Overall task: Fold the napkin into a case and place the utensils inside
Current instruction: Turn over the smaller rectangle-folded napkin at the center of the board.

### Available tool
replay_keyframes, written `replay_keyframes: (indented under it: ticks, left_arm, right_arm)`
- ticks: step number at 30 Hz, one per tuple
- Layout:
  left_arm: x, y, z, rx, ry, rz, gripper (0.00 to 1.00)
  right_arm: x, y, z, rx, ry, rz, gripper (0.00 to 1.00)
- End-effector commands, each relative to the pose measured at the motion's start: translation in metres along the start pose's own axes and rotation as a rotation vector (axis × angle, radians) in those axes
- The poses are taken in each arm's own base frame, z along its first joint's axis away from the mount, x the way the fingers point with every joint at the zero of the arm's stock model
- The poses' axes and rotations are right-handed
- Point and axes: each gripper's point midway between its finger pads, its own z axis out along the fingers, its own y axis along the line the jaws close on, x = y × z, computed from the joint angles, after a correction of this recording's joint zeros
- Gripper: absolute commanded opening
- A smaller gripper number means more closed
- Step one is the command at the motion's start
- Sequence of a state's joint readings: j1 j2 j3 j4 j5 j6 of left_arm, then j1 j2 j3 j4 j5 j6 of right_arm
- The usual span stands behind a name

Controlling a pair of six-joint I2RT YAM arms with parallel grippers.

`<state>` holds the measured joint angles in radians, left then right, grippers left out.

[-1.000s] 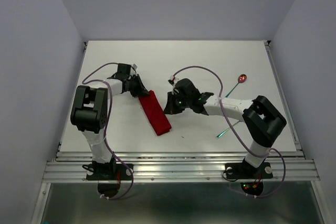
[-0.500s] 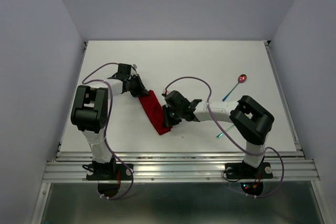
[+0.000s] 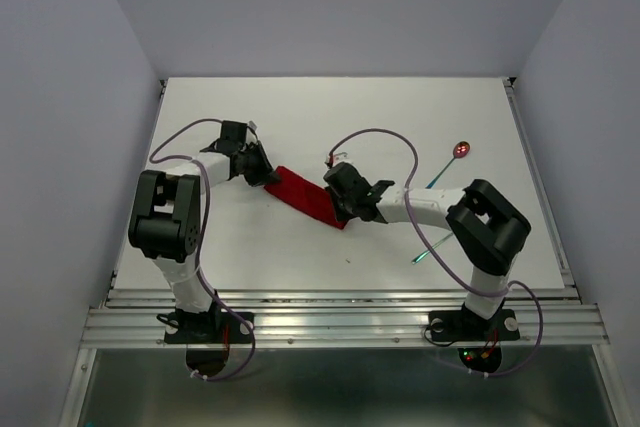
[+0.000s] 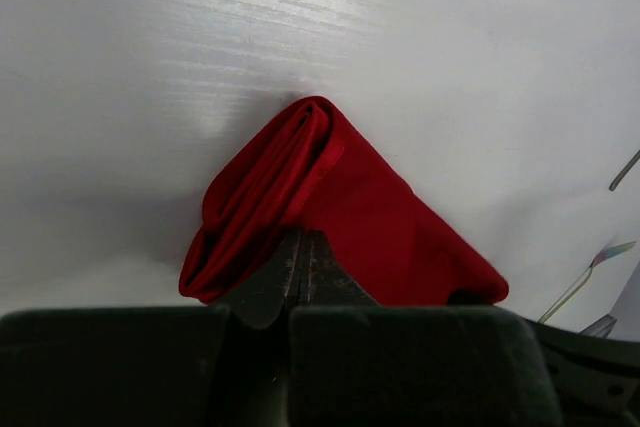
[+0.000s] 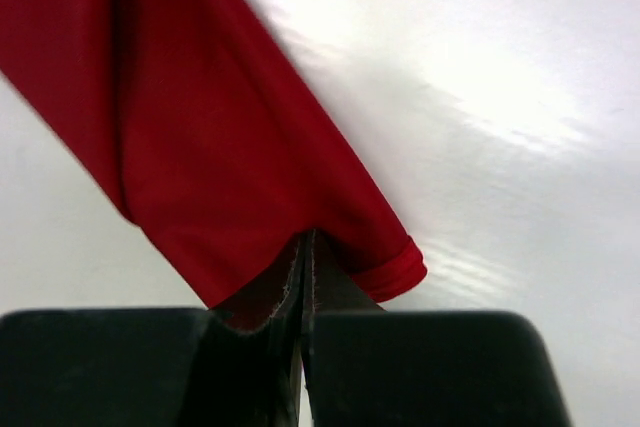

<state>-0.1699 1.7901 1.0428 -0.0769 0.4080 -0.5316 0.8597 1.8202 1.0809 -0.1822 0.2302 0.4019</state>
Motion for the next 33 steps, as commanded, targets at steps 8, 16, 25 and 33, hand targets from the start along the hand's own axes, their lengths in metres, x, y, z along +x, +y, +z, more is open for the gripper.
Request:
replay_keyframes:
  ticks: [8,16,25,33]
  left_arm:
    - [-0.019,-0.024,-0.033,0.039,-0.083,0.05,0.0]
    - [-0.042,-0.042,-0.064,0.031,-0.179,0.107,0.0]
    - [-0.043,-0.056,-0.099,0.028,-0.234,0.164,0.0]
    - [-0.025,-0.071,-0.107,0.057,-0.212,0.209,0.0]
  right_arm:
    - [-0.06,-0.041,-0.018,0.139,-0.114,-0.028,0.46]
    - [-0.101,-0.12,-0.069,0.218,-0.259,0.24,0.8]
    - [-0.071,-0.24,-0.079,0.334,-0.211,0.519,0.87]
    - [-0.015,-0.296,-0.053,0.378,-0.059,0.746,0.88]
